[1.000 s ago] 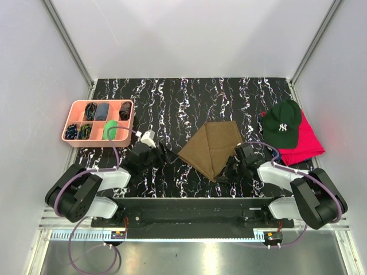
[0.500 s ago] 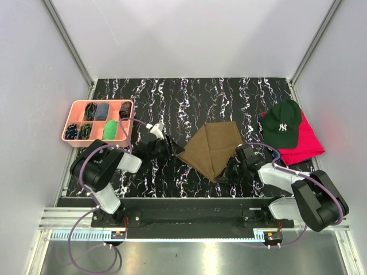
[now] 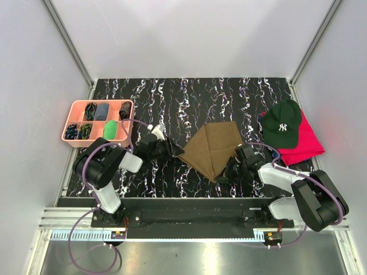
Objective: Fold the napkin, place the utensils inside, and roll it up
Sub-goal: Roll the napkin with the utensil
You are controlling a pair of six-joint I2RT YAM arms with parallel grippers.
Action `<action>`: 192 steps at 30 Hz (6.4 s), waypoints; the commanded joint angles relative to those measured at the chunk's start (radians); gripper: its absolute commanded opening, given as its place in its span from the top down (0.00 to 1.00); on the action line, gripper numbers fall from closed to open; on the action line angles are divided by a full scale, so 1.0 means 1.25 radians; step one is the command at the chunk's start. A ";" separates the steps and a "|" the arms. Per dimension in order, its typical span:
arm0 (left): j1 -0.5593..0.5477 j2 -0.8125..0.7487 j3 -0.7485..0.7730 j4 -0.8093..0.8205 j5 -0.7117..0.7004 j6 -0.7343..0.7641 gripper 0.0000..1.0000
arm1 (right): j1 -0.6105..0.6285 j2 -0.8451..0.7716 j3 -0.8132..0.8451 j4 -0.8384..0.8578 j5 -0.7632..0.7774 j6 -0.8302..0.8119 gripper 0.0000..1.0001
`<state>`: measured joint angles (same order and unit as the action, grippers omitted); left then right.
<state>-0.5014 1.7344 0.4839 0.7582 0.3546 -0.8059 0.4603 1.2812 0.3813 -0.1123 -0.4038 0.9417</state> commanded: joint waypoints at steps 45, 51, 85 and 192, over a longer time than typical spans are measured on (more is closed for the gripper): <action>0.058 -0.072 0.204 -0.517 0.175 0.013 1.00 | 0.605 0.336 0.578 -0.082 0.875 -0.494 0.25; 0.069 -0.066 0.218 -0.538 0.188 0.016 1.00 | 0.654 0.435 0.615 -0.067 0.974 -0.525 0.28; 0.103 -0.088 0.158 -0.464 0.224 -0.026 0.59 | 0.643 0.497 0.505 0.040 0.907 -0.624 0.83; -0.033 -0.162 0.085 -0.492 0.054 0.337 1.00 | 0.202 0.235 0.504 -0.185 0.005 -0.611 0.27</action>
<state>-0.5377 1.5082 0.5480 0.2085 0.4034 -0.3737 0.6224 1.7184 1.0744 -0.3710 -0.7181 0.1844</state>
